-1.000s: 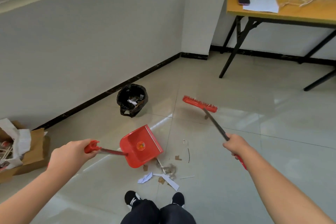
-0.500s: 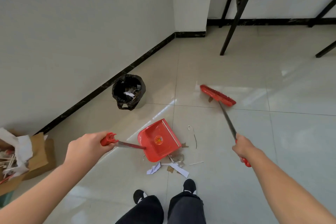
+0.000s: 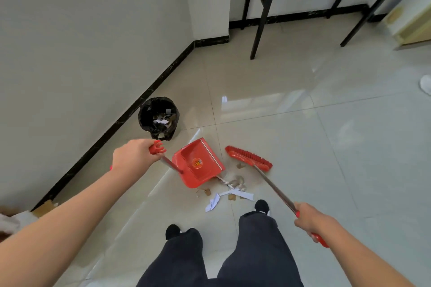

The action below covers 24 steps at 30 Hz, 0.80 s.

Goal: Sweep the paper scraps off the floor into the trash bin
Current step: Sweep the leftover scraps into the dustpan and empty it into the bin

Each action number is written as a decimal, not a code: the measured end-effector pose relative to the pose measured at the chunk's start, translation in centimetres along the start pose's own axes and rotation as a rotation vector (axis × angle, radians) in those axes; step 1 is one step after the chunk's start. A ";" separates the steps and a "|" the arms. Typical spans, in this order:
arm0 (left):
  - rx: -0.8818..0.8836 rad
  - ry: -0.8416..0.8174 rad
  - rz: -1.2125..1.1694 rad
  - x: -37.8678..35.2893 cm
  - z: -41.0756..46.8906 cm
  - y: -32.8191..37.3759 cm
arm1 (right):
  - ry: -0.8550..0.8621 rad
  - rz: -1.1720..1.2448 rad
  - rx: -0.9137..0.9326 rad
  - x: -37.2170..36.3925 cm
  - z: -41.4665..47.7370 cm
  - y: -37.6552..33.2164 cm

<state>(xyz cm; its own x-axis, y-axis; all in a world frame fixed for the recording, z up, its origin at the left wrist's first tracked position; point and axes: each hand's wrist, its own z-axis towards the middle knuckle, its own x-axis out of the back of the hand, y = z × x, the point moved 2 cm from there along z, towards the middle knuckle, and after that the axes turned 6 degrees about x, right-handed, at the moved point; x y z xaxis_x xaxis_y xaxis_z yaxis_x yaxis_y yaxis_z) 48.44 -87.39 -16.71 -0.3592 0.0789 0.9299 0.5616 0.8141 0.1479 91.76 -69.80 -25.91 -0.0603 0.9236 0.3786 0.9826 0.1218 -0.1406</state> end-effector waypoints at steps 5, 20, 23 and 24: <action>-0.218 0.006 0.121 2.3 1.4 -4.0 | 0.038 0.283 -0.057 -4.5 -3.6 -2.7; -0.584 -0.059 0.455 4.1 3.0 -10.0 | 0.260 0.754 -0.269 -8.4 -7.5 -3.5; -0.635 -0.068 0.540 2.2 3.9 -10.7 | 0.256 0.755 -0.312 -8.3 -6.1 -4.6; -0.647 -0.085 0.559 1.3 4.1 -10.8 | 0.244 0.761 -0.328 -8.3 -5.6 -5.2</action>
<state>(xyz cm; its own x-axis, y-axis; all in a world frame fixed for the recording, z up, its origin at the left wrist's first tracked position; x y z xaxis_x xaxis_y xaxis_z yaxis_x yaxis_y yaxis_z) 38.84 -93.65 -18.47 0.0571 0.4348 0.8987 0.9779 0.1568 -0.1380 88.17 -80.11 -23.17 0.6371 0.6030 0.4801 0.7439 -0.6440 -0.1785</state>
